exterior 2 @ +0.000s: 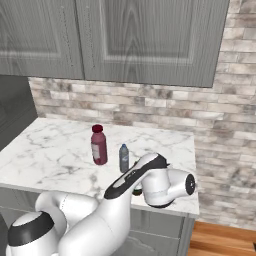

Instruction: Place the drinks on the dining counter in a tight cluster.

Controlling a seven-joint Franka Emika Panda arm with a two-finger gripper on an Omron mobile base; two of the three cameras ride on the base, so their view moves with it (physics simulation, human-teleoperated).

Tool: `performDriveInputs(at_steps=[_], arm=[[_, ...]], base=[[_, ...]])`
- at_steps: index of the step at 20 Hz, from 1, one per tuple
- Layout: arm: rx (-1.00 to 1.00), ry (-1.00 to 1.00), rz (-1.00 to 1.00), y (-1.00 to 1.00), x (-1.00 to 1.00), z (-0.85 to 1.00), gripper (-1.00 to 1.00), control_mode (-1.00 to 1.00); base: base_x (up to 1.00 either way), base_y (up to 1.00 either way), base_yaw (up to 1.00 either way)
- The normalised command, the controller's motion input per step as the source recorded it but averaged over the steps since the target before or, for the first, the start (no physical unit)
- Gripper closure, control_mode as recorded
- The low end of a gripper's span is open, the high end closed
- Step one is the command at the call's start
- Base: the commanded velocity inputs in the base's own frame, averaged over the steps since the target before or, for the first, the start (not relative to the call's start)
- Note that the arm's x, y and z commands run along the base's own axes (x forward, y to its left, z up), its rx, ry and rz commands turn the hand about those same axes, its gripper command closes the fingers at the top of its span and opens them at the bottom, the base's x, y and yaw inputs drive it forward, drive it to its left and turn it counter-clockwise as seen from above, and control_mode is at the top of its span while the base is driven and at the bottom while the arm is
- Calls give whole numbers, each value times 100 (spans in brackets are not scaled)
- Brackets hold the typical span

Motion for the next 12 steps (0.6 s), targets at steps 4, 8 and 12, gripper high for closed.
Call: performDriveInputs(at_steps=[4, 8, 12], arm=[[0, 0, 0, 5, 14, -6, -100, -100], [0, 0, 0, 0, 17, -4, -100, -100], [0, 0, 0, 0, 5, -2, -100, -100]], base=[[0, 0, 0], [0, 0, 0], [0, 0, 0]])
